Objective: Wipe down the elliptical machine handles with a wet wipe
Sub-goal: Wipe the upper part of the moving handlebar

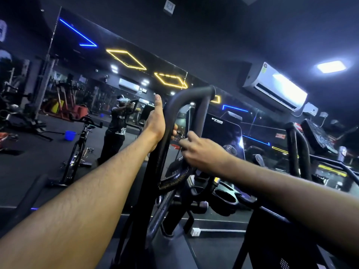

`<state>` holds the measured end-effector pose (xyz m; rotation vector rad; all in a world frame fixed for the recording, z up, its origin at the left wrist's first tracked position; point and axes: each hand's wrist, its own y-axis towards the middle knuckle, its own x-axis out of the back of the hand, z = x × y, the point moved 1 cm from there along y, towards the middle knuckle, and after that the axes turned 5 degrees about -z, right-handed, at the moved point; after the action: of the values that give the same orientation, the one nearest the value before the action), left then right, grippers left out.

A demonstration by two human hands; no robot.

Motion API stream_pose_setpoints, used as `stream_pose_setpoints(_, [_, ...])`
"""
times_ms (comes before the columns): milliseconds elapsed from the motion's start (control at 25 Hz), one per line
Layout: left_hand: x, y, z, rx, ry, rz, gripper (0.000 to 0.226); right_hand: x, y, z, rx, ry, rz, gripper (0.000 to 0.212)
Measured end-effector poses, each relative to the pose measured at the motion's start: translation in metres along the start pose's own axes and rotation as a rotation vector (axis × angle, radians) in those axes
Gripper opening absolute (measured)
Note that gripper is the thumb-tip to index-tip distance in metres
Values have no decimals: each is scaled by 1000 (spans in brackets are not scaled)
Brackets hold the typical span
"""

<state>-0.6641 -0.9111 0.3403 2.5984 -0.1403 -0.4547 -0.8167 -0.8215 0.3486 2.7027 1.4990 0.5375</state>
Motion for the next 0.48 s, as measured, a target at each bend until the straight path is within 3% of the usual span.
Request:
stream_pose_setpoints(120, [0,0,1,-3,10,-9,91,6,4,1,72,15,124,14])
stream_pose_setpoints(160, [-1,1,1,-6,29,-23,91,8,9,-15,41,39,132,16])
stream_pose_setpoints(280, [0,4,2,-16,47,-24,92,8,27,-77,-188,12,-53,18])
stream_pose_setpoints(360, [-1,3,2,-7,4,3,91,0,32,-95,-311,25,-4,17])
stream_pose_setpoints(480, [1,2,3,2,-29,14,92,-10,28,-80,-319,76,18,16])
